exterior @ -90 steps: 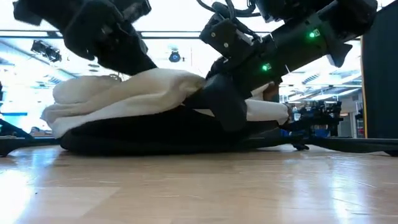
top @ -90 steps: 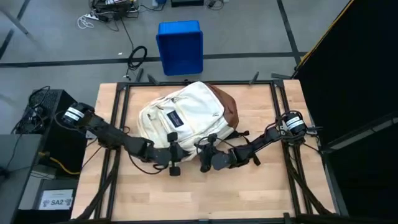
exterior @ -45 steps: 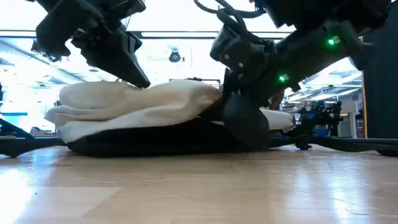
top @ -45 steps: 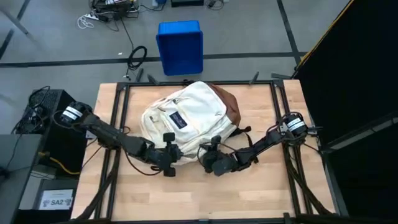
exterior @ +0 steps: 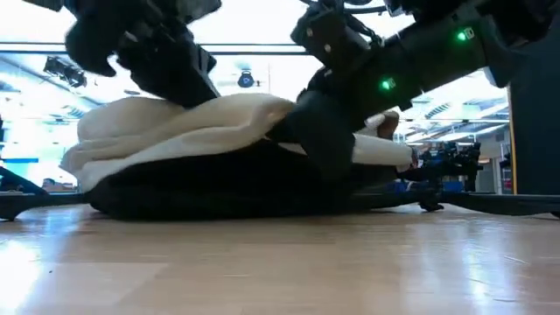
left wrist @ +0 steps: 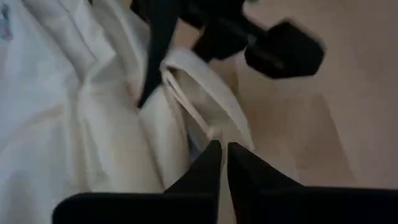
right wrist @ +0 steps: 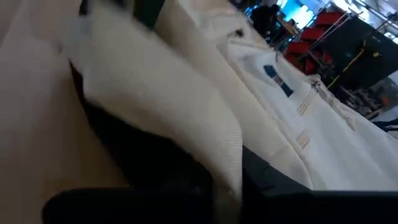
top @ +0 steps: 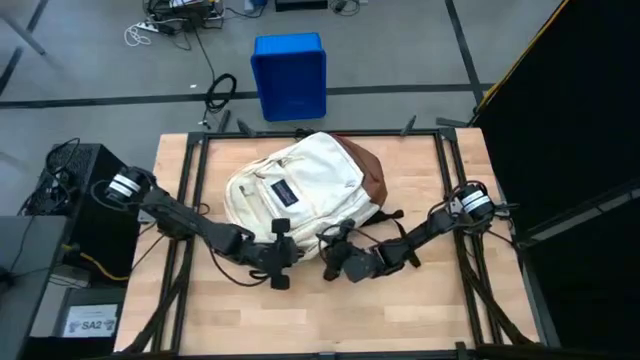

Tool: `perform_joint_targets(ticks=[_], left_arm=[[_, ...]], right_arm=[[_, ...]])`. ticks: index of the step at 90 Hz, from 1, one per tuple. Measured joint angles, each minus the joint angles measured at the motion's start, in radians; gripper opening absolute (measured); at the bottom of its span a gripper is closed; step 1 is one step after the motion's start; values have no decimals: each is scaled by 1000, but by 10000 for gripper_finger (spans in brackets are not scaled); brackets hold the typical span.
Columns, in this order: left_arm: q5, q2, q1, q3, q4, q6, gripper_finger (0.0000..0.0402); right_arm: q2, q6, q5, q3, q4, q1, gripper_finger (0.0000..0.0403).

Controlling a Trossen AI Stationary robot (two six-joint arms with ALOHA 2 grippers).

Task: Unpack backpack
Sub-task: Close the white backpack

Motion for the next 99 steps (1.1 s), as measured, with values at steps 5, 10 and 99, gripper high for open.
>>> perform_joint_targets(ticks=[5,10,99], left_arm=[[3,18,7,0,17,-6,19],[4,32,9,0,34,-12,32],[-128,63,16,-1,116,-5,104]], right_arm=[[0,0,1,0,14,-1,6],[0,0,1,-1,25,-1,5],[2,6,-32,0,47,-7,3]])
